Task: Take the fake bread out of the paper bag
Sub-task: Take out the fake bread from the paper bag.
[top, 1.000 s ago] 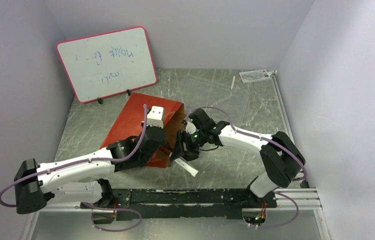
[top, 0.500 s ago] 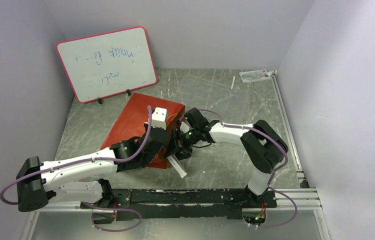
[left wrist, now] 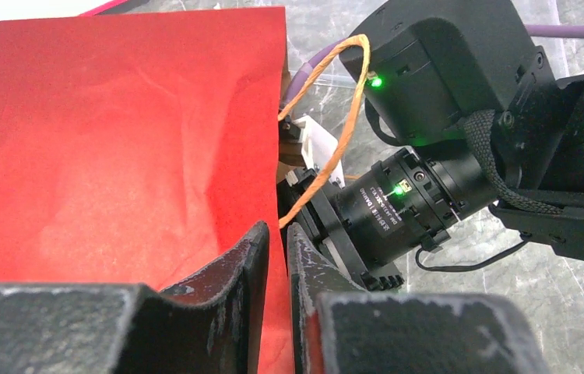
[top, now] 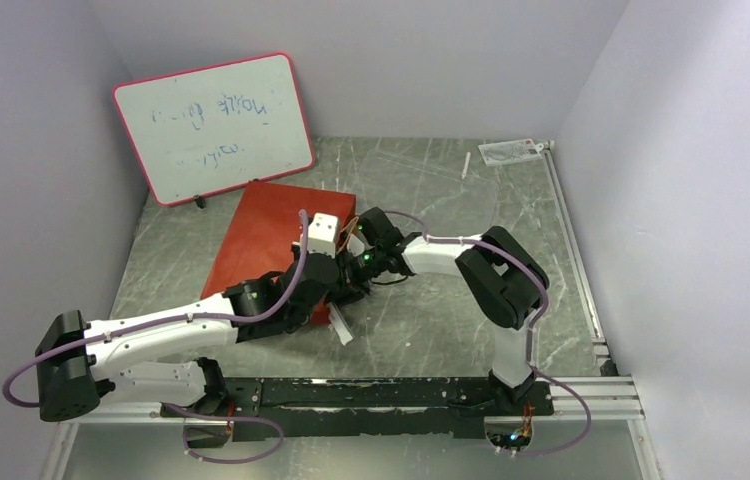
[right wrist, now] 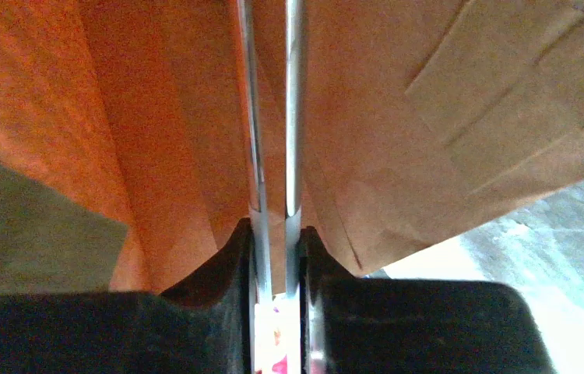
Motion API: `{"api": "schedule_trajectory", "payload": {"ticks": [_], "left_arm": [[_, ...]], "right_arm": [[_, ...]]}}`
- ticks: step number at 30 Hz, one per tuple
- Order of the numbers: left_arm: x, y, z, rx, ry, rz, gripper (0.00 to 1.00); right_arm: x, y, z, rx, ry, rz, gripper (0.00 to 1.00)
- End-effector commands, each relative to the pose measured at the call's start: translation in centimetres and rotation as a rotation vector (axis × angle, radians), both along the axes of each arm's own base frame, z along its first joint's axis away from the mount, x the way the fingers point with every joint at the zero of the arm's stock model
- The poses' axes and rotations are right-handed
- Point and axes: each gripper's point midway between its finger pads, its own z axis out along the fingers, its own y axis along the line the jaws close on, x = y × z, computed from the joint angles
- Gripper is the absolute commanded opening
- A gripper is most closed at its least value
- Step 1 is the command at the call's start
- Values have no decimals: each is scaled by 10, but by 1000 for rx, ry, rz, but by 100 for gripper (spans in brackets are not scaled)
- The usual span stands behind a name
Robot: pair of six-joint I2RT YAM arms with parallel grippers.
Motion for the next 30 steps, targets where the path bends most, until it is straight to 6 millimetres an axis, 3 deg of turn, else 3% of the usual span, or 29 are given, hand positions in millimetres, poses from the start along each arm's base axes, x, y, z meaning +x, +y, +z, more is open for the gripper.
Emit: {"api": "schedule_trajectory", "payload": {"ticks": [1, 10, 14, 19, 24, 29, 30], "left_arm": [[1, 6, 18, -46, -20, 52, 21], [-8, 73, 12, -93, 62, 470, 18], [-13, 85, 13, -55, 92, 553, 21], [-10, 65, 23, -44, 98, 518, 27], [-5, 27, 37, -102, 93, 338, 50], [-9, -24, 49, -189, 74, 50, 64], [-10, -33, 49, -190, 77, 6, 73]], "right_arm": [[1, 3, 14, 61, -23, 14, 0], [-6, -30, 34, 29, -100, -67, 0], [-8, -45, 44, 23, -132, -101, 0], [-11, -65, 47, 8, -153, -148, 0], [-11, -86, 45, 1, -154, -198, 0], [-11, -97, 50, -1, -170, -220, 0], [-10, -97, 51, 0, -172, -219, 0]]}}
